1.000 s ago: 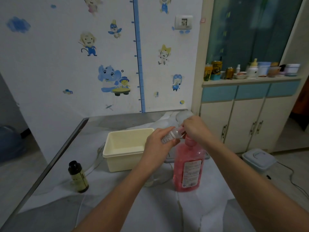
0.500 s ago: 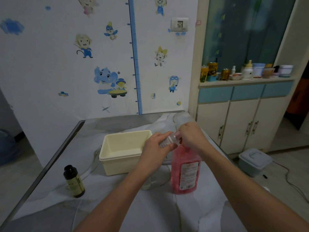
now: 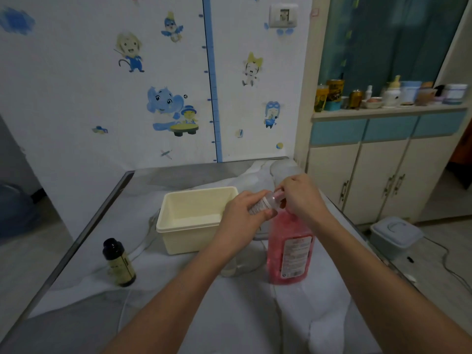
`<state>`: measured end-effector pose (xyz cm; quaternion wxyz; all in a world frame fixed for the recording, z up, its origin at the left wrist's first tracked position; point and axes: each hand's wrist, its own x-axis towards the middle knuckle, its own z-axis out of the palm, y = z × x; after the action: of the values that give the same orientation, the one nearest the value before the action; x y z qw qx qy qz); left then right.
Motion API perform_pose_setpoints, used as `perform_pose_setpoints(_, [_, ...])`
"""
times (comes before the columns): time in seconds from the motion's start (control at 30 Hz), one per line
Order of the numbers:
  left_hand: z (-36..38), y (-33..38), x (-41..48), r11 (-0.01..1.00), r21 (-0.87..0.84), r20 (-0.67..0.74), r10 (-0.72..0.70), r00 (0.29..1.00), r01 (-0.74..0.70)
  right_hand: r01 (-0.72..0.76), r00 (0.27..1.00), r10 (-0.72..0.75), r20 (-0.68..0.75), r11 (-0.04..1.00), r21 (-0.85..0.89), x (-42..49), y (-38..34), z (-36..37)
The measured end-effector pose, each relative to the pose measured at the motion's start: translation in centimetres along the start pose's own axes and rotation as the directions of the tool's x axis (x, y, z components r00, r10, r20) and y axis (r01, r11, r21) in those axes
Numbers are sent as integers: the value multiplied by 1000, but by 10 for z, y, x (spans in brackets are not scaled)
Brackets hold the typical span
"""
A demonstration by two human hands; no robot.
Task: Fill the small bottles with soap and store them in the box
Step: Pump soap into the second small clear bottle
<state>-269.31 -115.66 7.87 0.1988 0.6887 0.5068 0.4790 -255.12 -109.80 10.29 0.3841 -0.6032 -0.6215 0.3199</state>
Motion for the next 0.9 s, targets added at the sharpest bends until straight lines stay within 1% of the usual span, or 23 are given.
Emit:
perform_pose_setpoints(0.07, [-1,1,0,1000,-1,3,-9,1000,9,49,998,-45,45,995,-85,-2,-6,-2])
perform_pose_setpoints(0.1, [-2,2,1,1000,-5,5,-11,1000,11,104,992,-85,90,969,-225,-2,-9,-6])
perform_pose_setpoints(0.13, [-3,4,1,1000,-11,7,-9,1000,9,134,989,-103,106,928,-347,-3,-13,-8])
perform_pose_setpoints(0.17, [-4,5,2,1000,-13,7,-3,1000,3,157,987,-131,93,903,-400,-4,-18,-9])
perform_pose_setpoints(0.2, [-5,6,3,1000,-10,5,5,1000,-5,160,986,-134,95,911,-379,-5,-22,-10])
perform_pose_setpoints(0.23, [-7,7,4,1000,-4,4,9,1000,-9,176,983,-139,121,902,-395,-6,-24,-11])
perform_pose_setpoints(0.27, [-7,7,5,1000,0,4,8,1000,-8,168,984,-135,114,919,-357,-4,-24,-12])
perform_pose_setpoints(0.3, [-8,7,5,1000,-1,3,4,1000,-4,130,991,-108,84,928,-349,-2,-25,-13])
perform_pose_setpoints(0.33, [-8,6,5,1000,-8,5,-1,1000,1,74,997,-61,54,953,-295,0,-24,-12])
perform_pose_setpoints(0.37, [-7,5,5,1000,-16,7,-8,1000,8,150,988,-133,75,939,-310,-1,-18,-7])
perform_pose_setpoints(0.4, [-6,5,4,1000,-21,9,-11,1000,11,127,992,-116,58,962,-243,-2,-17,-5])
perform_pose_setpoints(0.43, [-5,3,4,1000,-22,11,-12,1000,13,54,998,-50,39,992,-111,-3,-16,-4])
perform_pose_setpoints(0.47, [-4,2,3,1000,-19,13,-11,1000,11,-34,999,34,6,997,64,-3,-11,-2])
perform_pose_setpoints(0.53, [-2,2,1,1000,-10,23,-5,1000,6,-54,998,55,0,990,133,-2,-6,-1])
perform_pose_setpoints(0.57, [-2,2,0,1000,-8,30,-4,1000,5,-34,999,35,-13,996,78,-3,-4,0])
perform_pose_setpoints(0.67, [-4,3,0,1000,-7,41,-11,999,12,11,1000,-11,12,1000,4,-8,-10,-2])
perform_pose_setpoints(0.7, [-6,4,1,1000,-10,41,-16,999,17,35,999,-33,24,994,-99,-10,-13,-5])
perform_pose_setpoints(0.73, [-7,5,2,1000,-13,41,-15,999,16,21,1000,-20,15,996,-90,-12,-17,-7])
perform_pose_setpoints(0.77, [-8,6,3,1000,-17,39,-8,999,9,26,999,-23,36,994,-110,-11,-18,-8])
perform_pose_setpoints(0.8, [-9,7,5,1000,-21,37,1,999,-1,7,999,-4,51,999,-49,-8,-20,-9])
perform_pose_setpoints(0.83, [-10,8,5,1000,-26,36,6,999,-5,26,996,-20,84,997,-69,-9,-21,-11])
perform_pose_setpoints(0.87, [-11,8,6,1000,-30,36,6,999,-5,21,996,-16,84,998,-53,-6,-21,-12])
perform_pose_setpoints(0.9, [-11,8,6,1000,-30,39,7,999,-6,23,997,-14,79,993,-116,-7,-25,-12])
